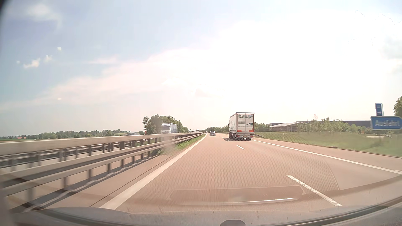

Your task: Follow the waypoints while adhering to traffic rules and regulations

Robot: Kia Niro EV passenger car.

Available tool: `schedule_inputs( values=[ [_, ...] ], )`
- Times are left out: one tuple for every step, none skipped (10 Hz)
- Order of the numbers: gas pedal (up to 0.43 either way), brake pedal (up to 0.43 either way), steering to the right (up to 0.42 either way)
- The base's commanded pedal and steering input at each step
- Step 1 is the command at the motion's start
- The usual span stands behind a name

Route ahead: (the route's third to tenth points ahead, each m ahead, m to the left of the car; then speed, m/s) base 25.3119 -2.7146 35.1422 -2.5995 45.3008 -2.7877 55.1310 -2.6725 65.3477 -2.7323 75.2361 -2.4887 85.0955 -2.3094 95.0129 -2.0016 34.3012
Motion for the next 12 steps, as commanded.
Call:
schedule_inputs(
  values=[
    [0.311, 0.0, -0.003],
    [0.311, 0.0, -0.003],
    [0.311, 0.0, -0.003],
    [0.299, 0.0, -0.003],
    [0.299, 0.0, -0.003],
    [0.299, 0.0, -0.003],
    [0.299, 0.0, -0.003],
    [0.299, 0.0, -0.003],
    [0.299, 0.0, -0.003],
    [0.299, 0.0, -0.003],
    [0.299, 0.0, -0.003],
    [0.299, 0.0, -0.004]
  ],
)
